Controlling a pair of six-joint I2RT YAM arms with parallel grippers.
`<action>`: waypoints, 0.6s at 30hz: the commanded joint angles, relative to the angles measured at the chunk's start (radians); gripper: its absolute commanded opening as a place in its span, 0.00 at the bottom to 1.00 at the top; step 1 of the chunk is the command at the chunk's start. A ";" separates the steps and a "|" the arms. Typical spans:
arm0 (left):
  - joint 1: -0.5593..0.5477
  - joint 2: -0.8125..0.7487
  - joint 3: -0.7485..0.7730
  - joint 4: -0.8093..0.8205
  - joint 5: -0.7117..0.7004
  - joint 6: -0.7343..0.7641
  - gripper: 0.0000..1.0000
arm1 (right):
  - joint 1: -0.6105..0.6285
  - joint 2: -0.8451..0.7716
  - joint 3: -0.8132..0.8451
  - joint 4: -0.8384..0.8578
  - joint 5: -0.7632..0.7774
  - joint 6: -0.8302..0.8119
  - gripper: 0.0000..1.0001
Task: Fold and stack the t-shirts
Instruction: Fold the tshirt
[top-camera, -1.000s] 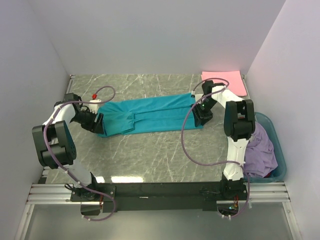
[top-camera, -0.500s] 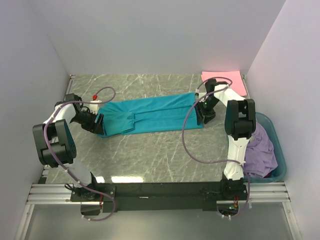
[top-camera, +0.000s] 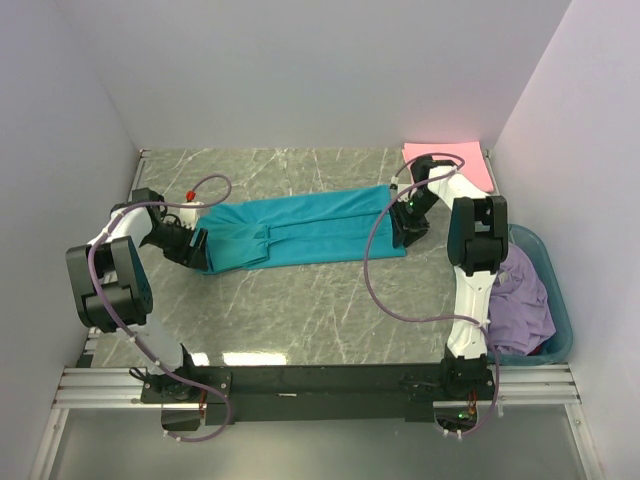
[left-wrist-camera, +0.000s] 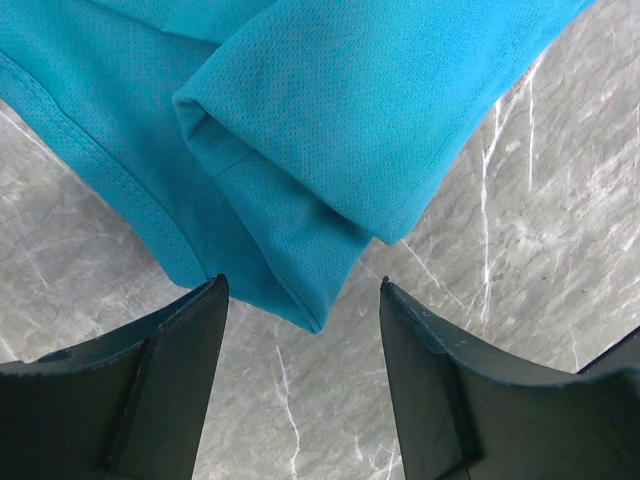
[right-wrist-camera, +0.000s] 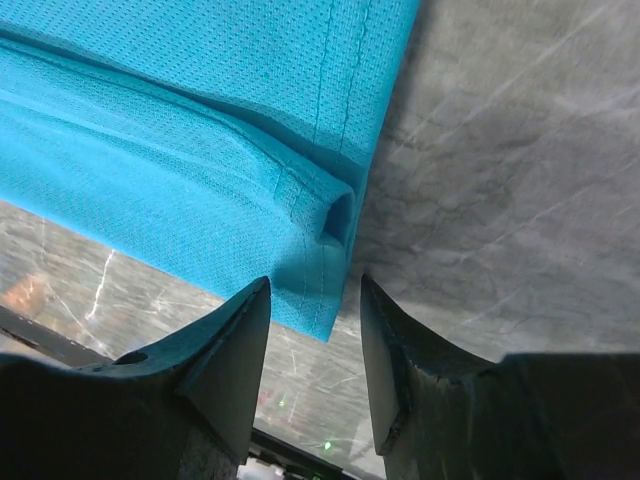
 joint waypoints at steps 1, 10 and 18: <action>0.000 -0.004 0.010 0.001 0.013 0.009 0.67 | 0.000 0.007 0.035 -0.020 0.002 0.013 0.49; 0.003 0.005 0.009 0.001 0.011 0.010 0.57 | -0.003 -0.017 0.044 -0.038 -0.027 0.016 0.17; 0.023 0.018 0.041 -0.028 0.013 0.017 0.41 | -0.002 -0.051 0.027 -0.037 0.008 0.001 0.00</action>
